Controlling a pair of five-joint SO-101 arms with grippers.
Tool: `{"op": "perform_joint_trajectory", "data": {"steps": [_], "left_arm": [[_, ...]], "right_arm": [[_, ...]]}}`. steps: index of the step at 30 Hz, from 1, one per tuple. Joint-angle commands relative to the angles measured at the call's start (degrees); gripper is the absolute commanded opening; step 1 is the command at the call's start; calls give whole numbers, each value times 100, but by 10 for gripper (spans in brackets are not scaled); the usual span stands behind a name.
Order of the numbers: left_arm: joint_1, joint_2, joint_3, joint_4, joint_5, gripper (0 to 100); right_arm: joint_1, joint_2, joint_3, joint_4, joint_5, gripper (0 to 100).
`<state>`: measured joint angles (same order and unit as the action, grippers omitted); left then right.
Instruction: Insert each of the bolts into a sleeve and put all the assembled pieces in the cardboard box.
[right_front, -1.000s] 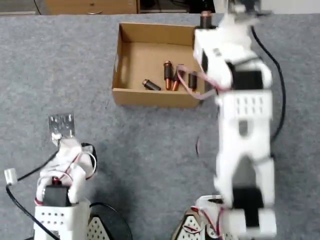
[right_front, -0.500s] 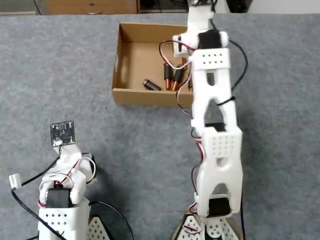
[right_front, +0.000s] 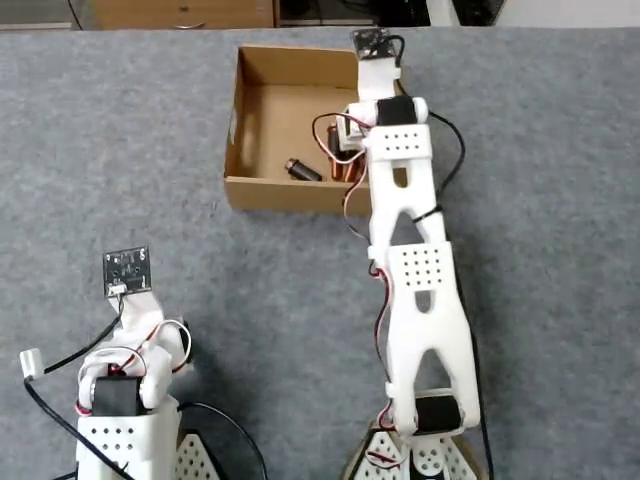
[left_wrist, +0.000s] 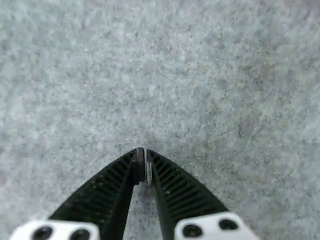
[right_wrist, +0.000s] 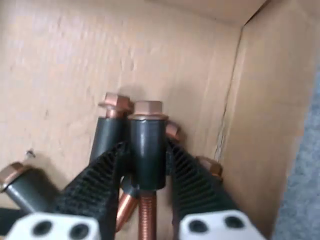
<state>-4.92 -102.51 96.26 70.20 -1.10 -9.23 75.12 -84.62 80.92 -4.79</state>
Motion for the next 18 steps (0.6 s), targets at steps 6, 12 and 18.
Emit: {"op": "perform_joint_trajectory", "data": {"steps": [6,12,18], "left_arm": [[-44,-189,62,26,0,19],[-53,-189,62,35,0,19],[-53,-189,62,35,0,19]], "right_arm": [[-48,-154,-840,615,97,133],[-57,-1112,-1077,1275,97,133],[-66,-2571,-1086,2145,97,133]]}}
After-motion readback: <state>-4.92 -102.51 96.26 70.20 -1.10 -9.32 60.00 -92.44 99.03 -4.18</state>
